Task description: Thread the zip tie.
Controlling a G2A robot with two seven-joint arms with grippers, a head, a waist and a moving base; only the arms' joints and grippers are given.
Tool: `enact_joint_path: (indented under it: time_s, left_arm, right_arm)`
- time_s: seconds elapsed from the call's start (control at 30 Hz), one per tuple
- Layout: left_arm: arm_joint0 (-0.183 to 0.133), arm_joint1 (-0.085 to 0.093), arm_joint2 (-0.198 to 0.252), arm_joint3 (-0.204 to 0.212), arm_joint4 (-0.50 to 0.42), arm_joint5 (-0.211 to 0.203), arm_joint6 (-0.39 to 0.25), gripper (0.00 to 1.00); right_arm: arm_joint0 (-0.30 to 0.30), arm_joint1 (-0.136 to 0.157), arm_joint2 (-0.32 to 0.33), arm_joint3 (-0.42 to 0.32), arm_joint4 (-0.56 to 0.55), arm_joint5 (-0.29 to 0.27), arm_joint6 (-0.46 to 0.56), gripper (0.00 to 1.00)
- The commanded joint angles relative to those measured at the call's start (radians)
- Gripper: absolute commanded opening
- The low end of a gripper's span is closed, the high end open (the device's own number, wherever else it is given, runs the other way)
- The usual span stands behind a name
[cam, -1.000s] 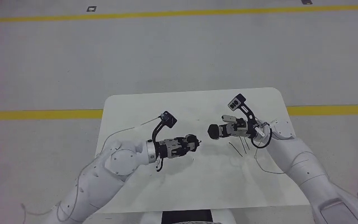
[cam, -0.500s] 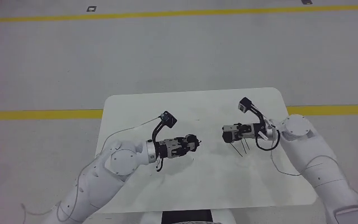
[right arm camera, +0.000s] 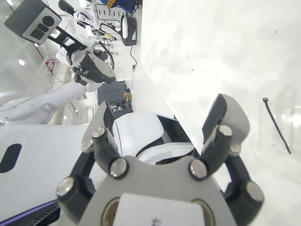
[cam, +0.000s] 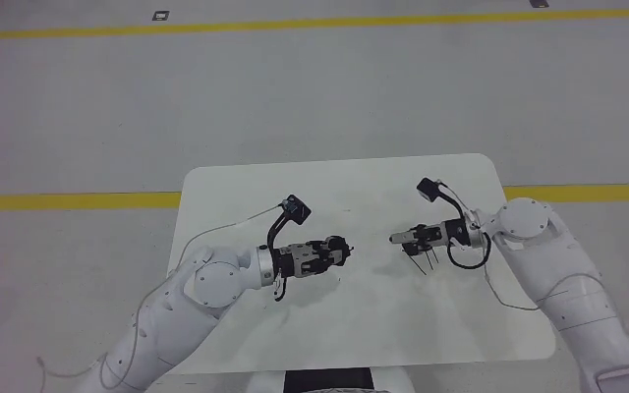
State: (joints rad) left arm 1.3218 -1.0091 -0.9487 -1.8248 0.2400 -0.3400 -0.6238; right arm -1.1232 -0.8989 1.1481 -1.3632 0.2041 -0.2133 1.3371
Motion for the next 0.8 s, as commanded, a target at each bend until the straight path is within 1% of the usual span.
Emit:
enact_joint_path:
  time_s: [0.0, 0.13, 0.23, 0.3, 0.37, 0.47, 0.77]
  left_arm:
    - [0.002, -0.001, 0.003, -0.001, 0.002, 0.003, 0.010, 0.00]
    - [-0.006, -0.006, 0.025, 0.004, 0.008, 0.001, 0.027, 0.00]
    - [-0.025, -0.015, 0.060, 0.018, 0.006, 0.003, 0.035, 0.00]
    - [-0.049, -0.024, 0.089, 0.036, 0.003, 0.009, 0.043, 0.00]
    - [-0.074, -0.035, 0.121, 0.060, 0.000, 0.018, 0.055, 0.00]
    - [-0.104, -0.050, 0.156, 0.098, -0.001, 0.035, 0.081, 0.00]
    - [-0.106, -0.051, 0.160, 0.101, -0.001, 0.035, 0.083, 0.00]
  right_arm:
    - [-0.005, 0.009, 0.022, -0.017, -0.053, 0.003, -0.004, 1.00]
    - [-0.027, 0.031, 0.076, -0.052, -0.131, 0.018, 0.025, 1.00]
    - [-0.037, 0.043, 0.094, -0.070, -0.192, 0.035, 0.049, 1.00]
    - [-0.038, 0.048, 0.094, -0.080, -0.232, 0.047, 0.052, 1.00]
    - [-0.035, 0.051, 0.082, -0.095, -0.303, 0.050, 0.047, 1.00]
    - [-0.035, 0.050, 0.051, -0.112, -0.393, 0.026, 0.027, 1.00]
    - [-0.035, 0.050, 0.051, -0.112, -0.393, 0.026, 0.027, 1.00]
